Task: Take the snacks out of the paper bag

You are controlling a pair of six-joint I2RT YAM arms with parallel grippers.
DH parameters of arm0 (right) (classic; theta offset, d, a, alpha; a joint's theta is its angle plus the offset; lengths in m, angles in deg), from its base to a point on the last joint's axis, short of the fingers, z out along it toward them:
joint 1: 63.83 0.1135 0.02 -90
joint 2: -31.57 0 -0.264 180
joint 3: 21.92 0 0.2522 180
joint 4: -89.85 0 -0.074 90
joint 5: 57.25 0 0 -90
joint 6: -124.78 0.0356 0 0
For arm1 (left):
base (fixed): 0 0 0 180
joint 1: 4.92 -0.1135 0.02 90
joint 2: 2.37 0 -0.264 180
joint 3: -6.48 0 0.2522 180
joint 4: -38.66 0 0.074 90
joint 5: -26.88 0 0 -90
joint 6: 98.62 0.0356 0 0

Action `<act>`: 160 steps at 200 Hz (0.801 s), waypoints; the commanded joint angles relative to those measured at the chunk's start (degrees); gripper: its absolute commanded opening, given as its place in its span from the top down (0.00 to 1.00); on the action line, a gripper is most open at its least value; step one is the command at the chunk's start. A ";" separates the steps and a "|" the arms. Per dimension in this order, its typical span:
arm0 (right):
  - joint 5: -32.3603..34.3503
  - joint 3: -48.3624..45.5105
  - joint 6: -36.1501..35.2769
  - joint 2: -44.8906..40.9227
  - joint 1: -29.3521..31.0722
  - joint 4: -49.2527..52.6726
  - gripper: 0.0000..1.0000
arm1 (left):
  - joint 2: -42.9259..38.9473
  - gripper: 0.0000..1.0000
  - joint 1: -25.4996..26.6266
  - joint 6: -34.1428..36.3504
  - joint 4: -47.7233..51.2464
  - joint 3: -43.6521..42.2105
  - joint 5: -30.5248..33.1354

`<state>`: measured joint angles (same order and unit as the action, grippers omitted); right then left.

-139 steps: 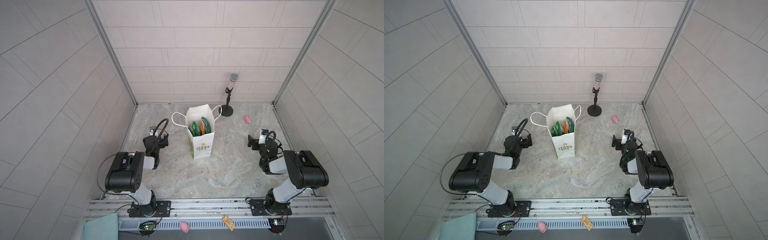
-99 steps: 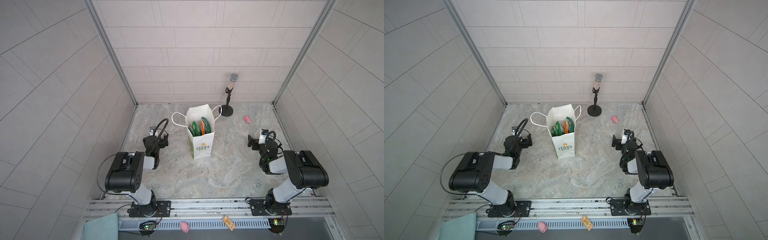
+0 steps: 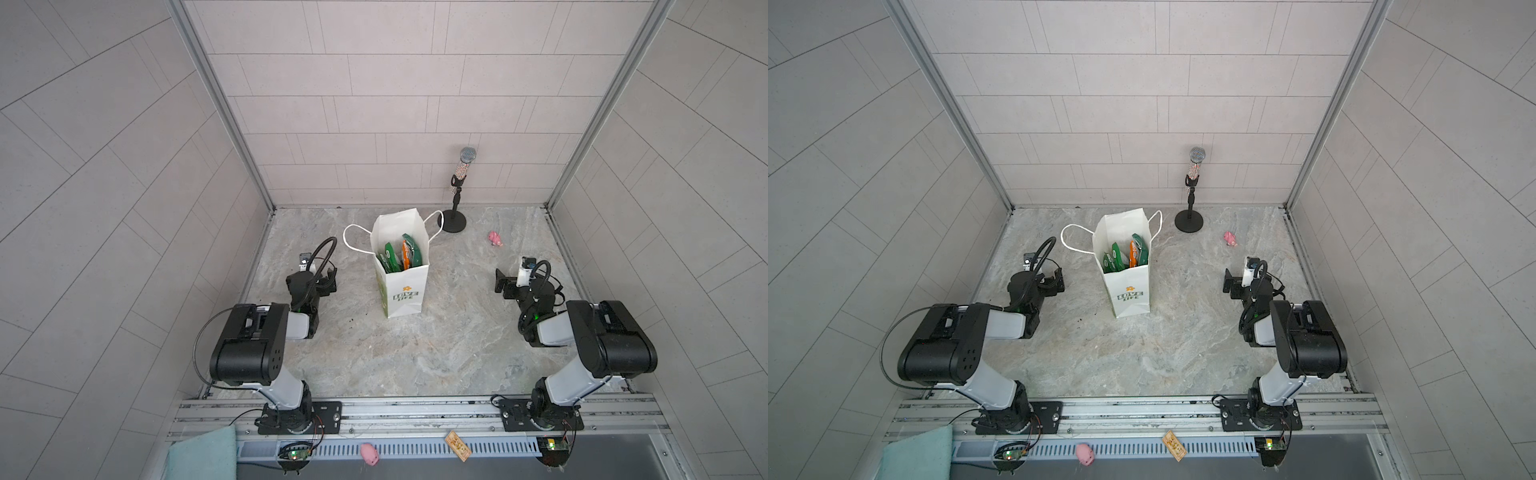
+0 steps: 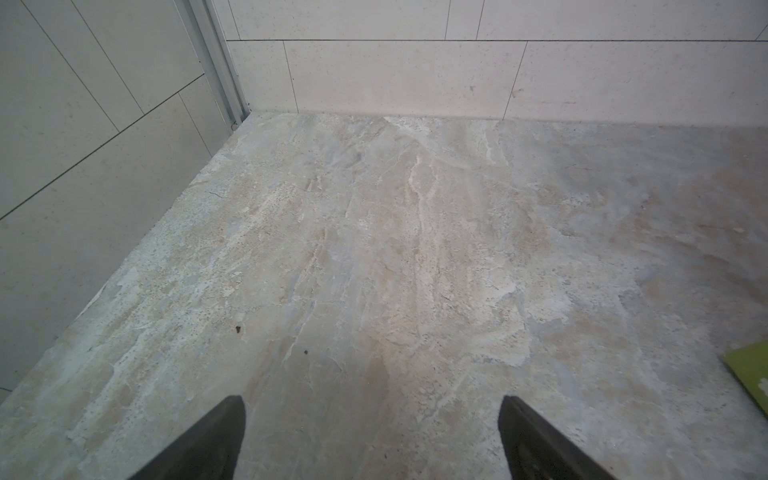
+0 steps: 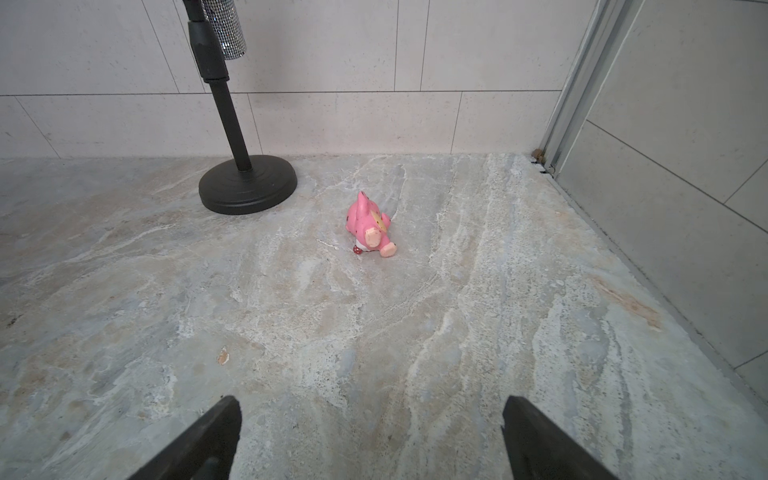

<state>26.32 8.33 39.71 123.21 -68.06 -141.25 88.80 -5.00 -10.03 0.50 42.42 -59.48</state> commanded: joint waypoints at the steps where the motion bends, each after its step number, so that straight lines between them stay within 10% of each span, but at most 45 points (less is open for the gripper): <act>1: -0.29 0.65 -0.60 -0.31 0.25 0.37 0.01 | -0.32 0.00 0.30 0.87 -0.13 0.89 -0.48; 86: 5.12 -0.39 0.47 -1.79 0.80 0.14 0.01 | -6.95 0.00 0.26 -4.11 -0.62 -2.49 12.96; 129: 12.54 -0.35 2.22 -9.86 1.19 8.15 0.01 | -21.04 0.00 0.29 -16.29 21.92 2.37 30.22; 160: 20.66 7.97 10.42 -20.92 1.11 34.93 0.01 | -28.45 0.00 0.25 -24.87 44.33 12.43 23.92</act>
<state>38.69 9.51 42.88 108.98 -67.10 -127.83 64.52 -4.89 -25.57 25.20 47.60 -35.16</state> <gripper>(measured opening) 0.993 0.999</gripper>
